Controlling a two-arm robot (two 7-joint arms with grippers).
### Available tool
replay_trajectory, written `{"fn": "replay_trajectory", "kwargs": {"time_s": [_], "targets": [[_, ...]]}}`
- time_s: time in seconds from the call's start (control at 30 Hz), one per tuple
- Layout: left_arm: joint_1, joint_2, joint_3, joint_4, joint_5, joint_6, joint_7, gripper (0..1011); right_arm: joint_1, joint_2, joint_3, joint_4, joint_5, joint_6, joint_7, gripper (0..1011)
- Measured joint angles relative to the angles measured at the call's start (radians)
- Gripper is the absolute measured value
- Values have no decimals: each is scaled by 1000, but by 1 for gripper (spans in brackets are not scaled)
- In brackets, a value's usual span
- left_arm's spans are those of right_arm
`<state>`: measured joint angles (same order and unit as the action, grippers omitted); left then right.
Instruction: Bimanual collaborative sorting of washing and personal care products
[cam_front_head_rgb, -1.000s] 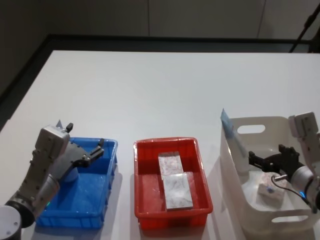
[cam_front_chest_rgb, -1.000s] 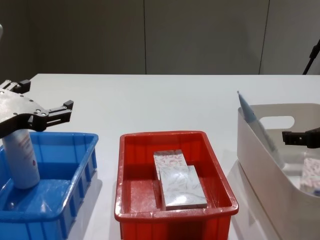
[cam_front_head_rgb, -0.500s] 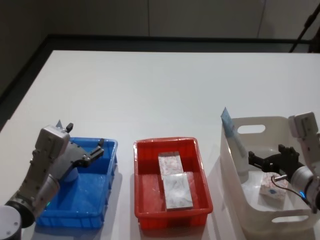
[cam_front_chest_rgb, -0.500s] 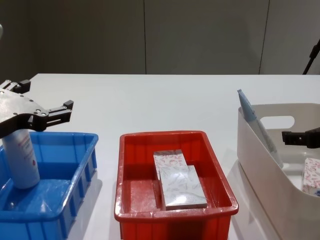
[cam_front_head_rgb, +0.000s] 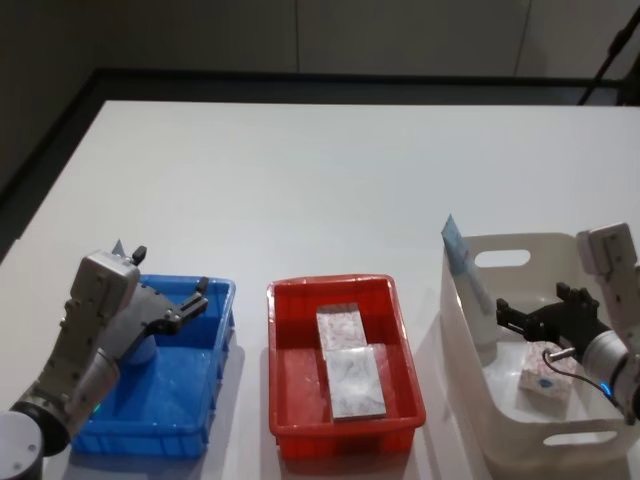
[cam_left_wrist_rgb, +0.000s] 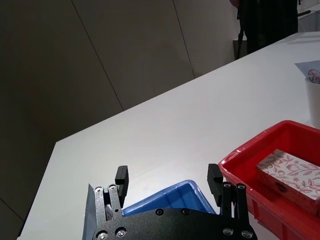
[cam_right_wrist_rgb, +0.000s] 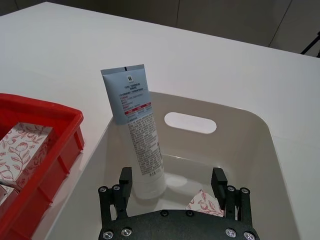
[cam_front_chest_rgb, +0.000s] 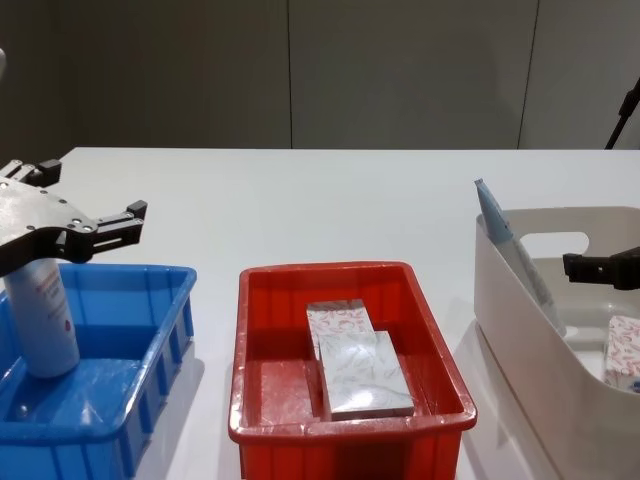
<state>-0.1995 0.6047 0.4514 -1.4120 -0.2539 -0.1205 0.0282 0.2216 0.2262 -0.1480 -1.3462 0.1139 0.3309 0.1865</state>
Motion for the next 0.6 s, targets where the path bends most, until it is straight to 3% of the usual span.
{"fn": "replay_trajectory", "kwargs": {"time_s": [0.27,0.6], "targets": [[0,0,0,0,0,0,0,1002,-12,9,-9,-14,-35,-58,5,1003],[0,0,0,0,0,0,0,1002,-48,22,-16,-56,-91,-180,3,1003]]}}
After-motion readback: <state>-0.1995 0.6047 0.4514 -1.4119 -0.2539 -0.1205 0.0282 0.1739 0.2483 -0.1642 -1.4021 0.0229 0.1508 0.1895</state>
